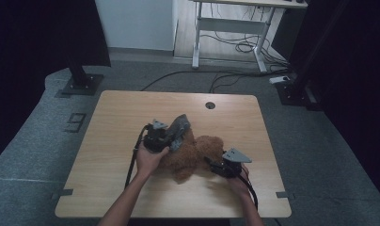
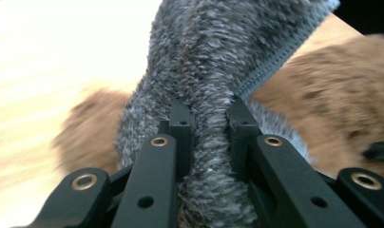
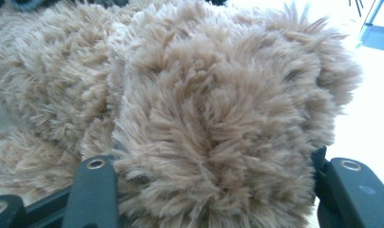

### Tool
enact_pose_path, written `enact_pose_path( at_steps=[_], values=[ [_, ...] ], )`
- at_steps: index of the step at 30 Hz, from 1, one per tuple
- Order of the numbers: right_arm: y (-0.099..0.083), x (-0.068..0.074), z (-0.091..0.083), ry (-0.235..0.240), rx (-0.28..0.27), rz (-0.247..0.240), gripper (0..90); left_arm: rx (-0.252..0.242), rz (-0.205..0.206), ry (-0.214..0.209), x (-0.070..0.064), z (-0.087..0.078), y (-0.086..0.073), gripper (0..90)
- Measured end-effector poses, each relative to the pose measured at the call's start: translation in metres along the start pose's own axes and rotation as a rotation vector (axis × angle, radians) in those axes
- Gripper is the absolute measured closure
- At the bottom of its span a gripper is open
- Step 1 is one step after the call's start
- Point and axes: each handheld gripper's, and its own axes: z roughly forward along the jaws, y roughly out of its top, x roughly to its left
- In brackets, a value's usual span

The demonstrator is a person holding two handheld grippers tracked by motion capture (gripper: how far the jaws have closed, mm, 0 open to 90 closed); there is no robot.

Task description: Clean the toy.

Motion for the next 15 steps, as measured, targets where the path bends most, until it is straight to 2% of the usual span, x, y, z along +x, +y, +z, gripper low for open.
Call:
enact_pose_path(
  at_steps=[3,5,9,11,13,15],
  values=[
    [0.000,0.000,0.000,0.002,-0.001,0.004,39.4,0.003,-0.036,0.038,0.018,-0.005,-0.011,76.6],
    [0.000,-0.001,0.000,0.002,-0.001,0.006,39.4,0.015,-0.045,0.072,0.027,-0.007,-0.020,76.6],
    [-0.001,-0.001,0.000,-0.001,-0.003,0.016,39.4,0.069,-0.061,0.108,0.042,-0.006,-0.039,76.6],
    [-0.001,-0.001,0.000,-0.001,-0.003,0.018,39.4,0.094,-0.082,0.091,0.050,-0.003,-0.049,76.4],
    [-0.001,-0.001,0.000,-0.001,-0.005,0.018,39.4,0.068,-0.122,0.058,0.055,-0.006,-0.053,76.4],
    [-0.001,-0.001,0.000,0.000,-0.005,0.022,39.4,0.049,-0.126,0.051,0.054,-0.010,-0.050,76.5]
  ],
)
